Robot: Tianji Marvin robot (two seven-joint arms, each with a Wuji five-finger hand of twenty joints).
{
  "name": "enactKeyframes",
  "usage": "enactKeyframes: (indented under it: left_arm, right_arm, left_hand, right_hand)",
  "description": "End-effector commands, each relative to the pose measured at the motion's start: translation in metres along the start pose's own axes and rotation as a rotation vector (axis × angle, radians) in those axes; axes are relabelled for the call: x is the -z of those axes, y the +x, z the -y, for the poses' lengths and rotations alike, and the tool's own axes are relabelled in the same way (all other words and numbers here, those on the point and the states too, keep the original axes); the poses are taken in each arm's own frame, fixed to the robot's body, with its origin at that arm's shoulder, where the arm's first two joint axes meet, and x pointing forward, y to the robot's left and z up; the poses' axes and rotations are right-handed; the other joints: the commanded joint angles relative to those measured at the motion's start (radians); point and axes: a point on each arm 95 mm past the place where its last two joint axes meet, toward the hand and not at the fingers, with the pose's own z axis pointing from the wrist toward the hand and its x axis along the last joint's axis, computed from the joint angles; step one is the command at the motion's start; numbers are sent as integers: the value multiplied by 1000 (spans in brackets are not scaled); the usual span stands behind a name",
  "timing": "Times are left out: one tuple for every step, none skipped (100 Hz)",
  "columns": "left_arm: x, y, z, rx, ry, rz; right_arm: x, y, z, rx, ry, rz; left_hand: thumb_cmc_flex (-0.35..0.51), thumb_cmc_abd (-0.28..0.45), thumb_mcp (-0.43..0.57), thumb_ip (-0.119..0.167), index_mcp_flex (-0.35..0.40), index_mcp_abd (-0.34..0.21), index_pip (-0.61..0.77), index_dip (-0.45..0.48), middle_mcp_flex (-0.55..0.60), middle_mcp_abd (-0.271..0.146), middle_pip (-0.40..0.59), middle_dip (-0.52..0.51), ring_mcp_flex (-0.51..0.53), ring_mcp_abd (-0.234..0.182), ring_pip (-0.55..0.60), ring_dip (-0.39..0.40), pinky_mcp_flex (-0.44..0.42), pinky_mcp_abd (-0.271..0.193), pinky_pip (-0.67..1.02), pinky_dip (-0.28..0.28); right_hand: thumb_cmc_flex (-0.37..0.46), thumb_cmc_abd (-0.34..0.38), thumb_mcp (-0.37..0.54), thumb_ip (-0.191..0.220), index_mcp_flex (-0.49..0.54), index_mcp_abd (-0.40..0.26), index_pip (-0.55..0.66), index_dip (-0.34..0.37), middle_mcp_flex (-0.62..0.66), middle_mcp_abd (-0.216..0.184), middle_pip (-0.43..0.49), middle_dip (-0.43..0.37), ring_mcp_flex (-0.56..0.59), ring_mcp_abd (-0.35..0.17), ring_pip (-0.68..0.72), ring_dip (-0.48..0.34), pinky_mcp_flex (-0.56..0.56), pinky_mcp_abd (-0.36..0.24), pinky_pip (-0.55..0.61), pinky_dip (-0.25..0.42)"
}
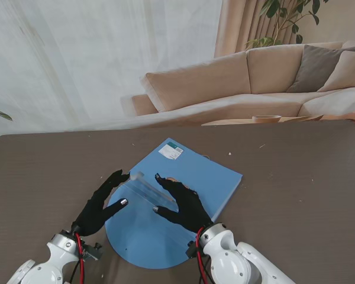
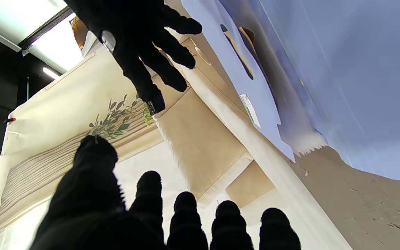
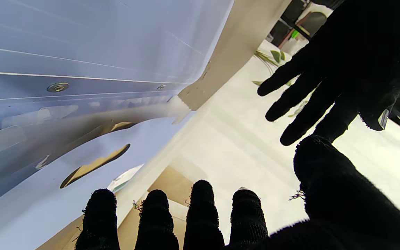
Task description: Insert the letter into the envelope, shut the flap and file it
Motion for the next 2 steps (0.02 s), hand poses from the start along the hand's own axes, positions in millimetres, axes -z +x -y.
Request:
enactKeyframes:
  left_arm:
    - [2, 2, -4, 10, -18, -6]
    - [3, 2, -4, 10, -18, -6]
  right_arm:
    - [0, 3, 4, -7, 16, -2]
    - [0, 3, 4, -7, 16, -1]
  left_hand:
    - [13, 44, -23, 22, -55, -33, 2, -7, -18, -41, -31, 9, -29, -45, -17, -20, 3, -47, -27, -21]
    - [12, 43, -24, 22, -56, -31, 2, -7, -18, -39, -31, 9, -30, -44, -18, -21, 3, -47, -27, -21]
  right_hand:
    - [-8, 20, -23, 16, 11, -30, -27, 20, -29, -30, -10, -10, -32, -50, -16, -7, -10, -38, -20, 15]
    - [-7, 19, -24, 16, 11, -30, -26, 21, -28, -30, -9, -10, -32, -50, -16, -7, -10, -38, -20, 15]
